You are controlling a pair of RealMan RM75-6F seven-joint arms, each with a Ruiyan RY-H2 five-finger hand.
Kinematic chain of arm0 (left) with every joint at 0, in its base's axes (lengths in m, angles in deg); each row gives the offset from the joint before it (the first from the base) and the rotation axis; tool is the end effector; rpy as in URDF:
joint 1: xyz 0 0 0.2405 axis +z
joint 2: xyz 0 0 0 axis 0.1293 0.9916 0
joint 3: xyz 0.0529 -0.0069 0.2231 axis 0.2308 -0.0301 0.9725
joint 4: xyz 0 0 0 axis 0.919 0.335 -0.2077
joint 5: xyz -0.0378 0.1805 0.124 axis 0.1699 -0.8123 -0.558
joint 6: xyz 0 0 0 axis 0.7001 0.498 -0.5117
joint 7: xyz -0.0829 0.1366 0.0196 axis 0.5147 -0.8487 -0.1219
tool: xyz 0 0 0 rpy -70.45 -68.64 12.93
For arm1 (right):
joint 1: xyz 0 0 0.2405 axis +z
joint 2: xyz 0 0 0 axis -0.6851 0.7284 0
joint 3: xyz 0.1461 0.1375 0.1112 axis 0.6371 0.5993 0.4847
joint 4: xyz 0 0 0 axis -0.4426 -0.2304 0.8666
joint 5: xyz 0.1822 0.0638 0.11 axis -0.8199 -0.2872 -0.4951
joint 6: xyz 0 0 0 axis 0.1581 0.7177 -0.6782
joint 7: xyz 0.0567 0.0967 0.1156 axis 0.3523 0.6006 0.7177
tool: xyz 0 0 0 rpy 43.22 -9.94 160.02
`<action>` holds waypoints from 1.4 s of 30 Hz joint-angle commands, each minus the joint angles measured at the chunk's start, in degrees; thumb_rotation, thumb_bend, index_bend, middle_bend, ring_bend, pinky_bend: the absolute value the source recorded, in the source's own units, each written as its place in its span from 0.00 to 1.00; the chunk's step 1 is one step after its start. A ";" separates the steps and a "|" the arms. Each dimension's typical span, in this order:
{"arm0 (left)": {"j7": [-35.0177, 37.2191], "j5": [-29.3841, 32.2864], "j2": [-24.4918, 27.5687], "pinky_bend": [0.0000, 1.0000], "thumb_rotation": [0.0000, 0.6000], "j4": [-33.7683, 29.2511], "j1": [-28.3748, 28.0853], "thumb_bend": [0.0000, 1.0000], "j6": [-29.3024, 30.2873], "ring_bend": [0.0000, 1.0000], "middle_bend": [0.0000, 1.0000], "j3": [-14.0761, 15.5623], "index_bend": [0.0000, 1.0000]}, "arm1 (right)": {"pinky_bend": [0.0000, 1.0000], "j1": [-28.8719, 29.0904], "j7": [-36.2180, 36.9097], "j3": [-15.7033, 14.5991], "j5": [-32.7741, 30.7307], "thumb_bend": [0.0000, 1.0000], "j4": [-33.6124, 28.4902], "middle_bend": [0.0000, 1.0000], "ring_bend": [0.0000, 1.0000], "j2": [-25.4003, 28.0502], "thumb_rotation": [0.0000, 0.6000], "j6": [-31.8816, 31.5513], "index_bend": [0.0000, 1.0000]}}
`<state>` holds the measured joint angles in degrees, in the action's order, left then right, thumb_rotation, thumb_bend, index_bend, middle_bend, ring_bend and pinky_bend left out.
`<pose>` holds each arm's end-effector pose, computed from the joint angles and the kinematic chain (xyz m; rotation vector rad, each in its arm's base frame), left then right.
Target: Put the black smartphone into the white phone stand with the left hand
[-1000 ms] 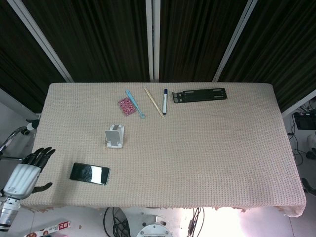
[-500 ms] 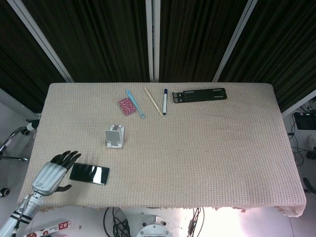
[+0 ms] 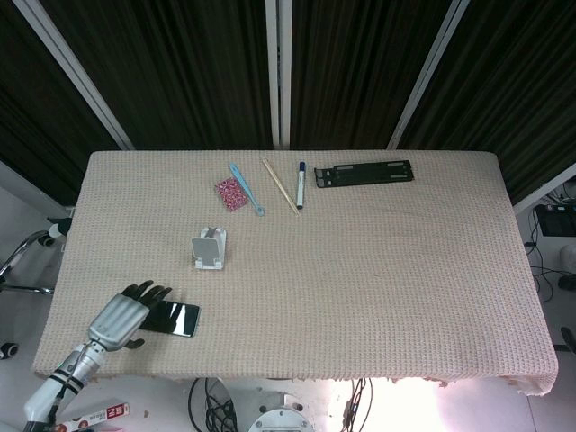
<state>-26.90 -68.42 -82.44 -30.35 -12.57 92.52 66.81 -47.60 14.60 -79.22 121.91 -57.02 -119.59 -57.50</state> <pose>-0.2525 0.2198 0.0281 -2.0498 -0.7803 -0.6137 -0.3565 -0.1446 0.2173 1.2776 -0.8151 0.8393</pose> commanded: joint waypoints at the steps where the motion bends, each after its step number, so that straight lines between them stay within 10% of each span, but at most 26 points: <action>1: -1.46 0.80 -0.35 0.22 1.00 0.45 -0.53 0.09 -0.83 0.07 0.14 0.08 0.05 | 0.00 -0.09 0.13 -0.05 -0.09 0.19 0.23 0.00 0.00 -0.08 1.00 0.03 0.00; 42: 0.38 2.82 -2.94 0.22 1.00 3.39 -2.70 0.21 -1.10 0.07 0.29 1.59 0.06 | 0.00 0.23 -2.35 -0.43 -1.16 0.19 -1.50 0.00 0.00 0.66 1.00 2.57 0.00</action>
<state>-26.56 -65.50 -85.36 -26.95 -15.29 91.27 68.37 -47.36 12.24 -79.65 120.75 -58.52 -118.93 -54.93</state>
